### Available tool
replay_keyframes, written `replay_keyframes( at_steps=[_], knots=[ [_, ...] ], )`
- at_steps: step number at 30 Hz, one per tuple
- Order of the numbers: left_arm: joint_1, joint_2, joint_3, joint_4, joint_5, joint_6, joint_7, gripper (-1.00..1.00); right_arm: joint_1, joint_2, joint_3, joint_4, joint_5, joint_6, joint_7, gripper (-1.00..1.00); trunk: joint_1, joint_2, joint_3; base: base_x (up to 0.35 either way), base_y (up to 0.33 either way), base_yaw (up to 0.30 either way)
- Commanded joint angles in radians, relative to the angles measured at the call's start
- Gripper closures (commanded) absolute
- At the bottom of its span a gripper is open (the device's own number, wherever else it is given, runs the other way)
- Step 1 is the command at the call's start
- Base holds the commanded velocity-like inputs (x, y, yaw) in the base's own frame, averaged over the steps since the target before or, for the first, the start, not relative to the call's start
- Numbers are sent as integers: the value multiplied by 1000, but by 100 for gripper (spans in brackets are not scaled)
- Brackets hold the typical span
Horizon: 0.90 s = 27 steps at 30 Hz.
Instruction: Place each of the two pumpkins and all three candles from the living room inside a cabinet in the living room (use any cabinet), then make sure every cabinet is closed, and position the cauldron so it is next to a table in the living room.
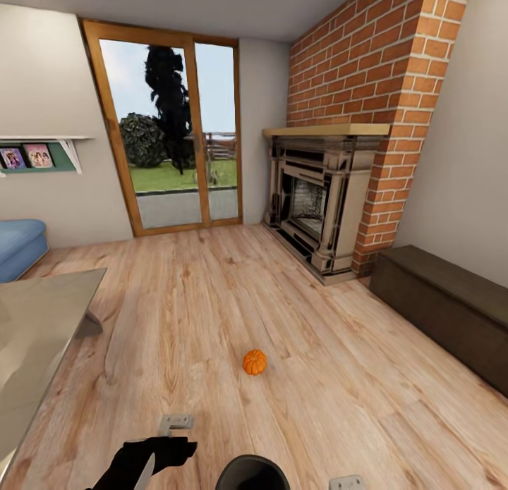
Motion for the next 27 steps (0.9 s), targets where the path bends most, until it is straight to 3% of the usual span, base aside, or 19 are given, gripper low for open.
replay_keyframes(
  at_steps=[1,5,8,16,27],
  knots=[
    [0,-5,1,3,1,5,17,-100,0,0,1,-2,0,5,-2,-100,4,-8,-4,0,0,0],
    [0,-26,0,28,2,-22,97,-100,0,0,1,-2,-1,3,-2,-100,19,-36,-17,0,0,0],
    [0,-34,-1,41,2,-47,122,-100,0,1,1,-4,-3,2,-3,-100,31,-57,-26,0,0,0],
    [0,-37,-1,46,0,-56,129,-100,0,10,2,-6,-2,5,-3,-100,61,-113,-51,0,0,0],
    [0,-37,-2,46,0,-57,130,-100,0,12,3,-6,-3,3,-2,-100,61,-113,-51,0,0,0]
  ],
)
